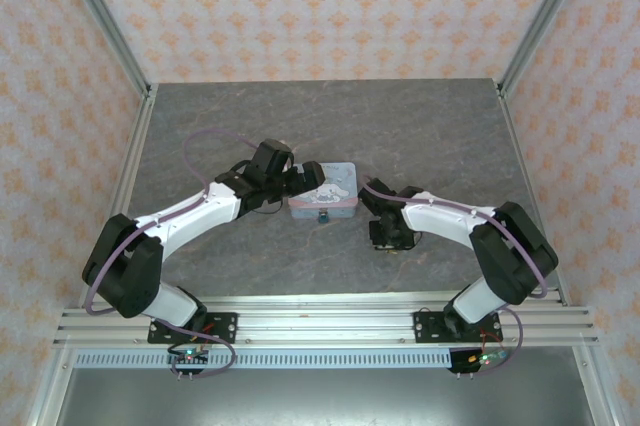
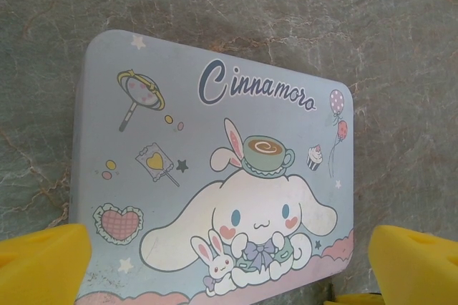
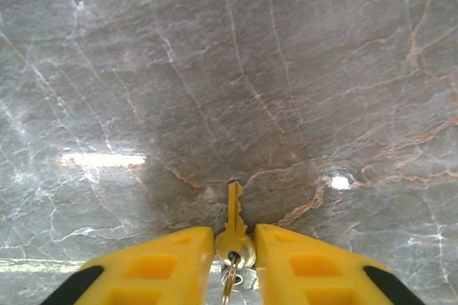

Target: Unlock a padlock with a key

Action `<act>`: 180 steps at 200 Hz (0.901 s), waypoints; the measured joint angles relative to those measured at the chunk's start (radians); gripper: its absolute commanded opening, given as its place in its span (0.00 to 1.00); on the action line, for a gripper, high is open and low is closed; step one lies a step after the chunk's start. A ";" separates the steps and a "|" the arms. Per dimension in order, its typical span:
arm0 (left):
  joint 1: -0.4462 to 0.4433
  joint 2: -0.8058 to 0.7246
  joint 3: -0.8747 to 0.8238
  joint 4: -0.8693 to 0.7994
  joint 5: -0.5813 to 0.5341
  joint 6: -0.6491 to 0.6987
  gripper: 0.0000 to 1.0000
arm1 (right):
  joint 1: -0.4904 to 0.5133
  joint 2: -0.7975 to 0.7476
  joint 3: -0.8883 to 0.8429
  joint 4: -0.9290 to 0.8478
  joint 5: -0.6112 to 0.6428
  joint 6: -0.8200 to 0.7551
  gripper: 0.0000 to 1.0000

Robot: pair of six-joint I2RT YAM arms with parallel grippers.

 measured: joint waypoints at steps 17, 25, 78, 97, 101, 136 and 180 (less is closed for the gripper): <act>0.000 0.000 0.000 0.000 0.000 0.000 1.00 | 0.000 0.000 0.000 0.000 0.002 0.004 0.22; 0.000 0.000 0.000 0.000 0.000 0.000 1.00 | 0.000 0.000 0.000 0.000 0.003 0.006 0.20; 0.000 0.000 0.000 0.000 0.000 0.000 1.00 | -0.001 -0.019 -0.008 0.001 0.013 0.023 0.00; 0.000 0.000 0.000 0.000 0.000 0.000 1.00 | -0.001 -0.028 -0.016 0.016 0.013 0.027 0.00; 0.000 0.000 0.000 0.000 0.000 0.000 1.00 | -0.001 -0.031 -0.019 0.019 0.013 0.029 0.00; 0.000 0.000 0.000 0.000 0.004 0.000 1.00 | -0.003 -0.077 -0.047 0.058 0.000 0.047 0.00; 0.000 0.000 -0.001 0.004 0.056 -0.027 1.00 | -0.032 -0.244 -0.081 0.122 -0.074 0.115 0.00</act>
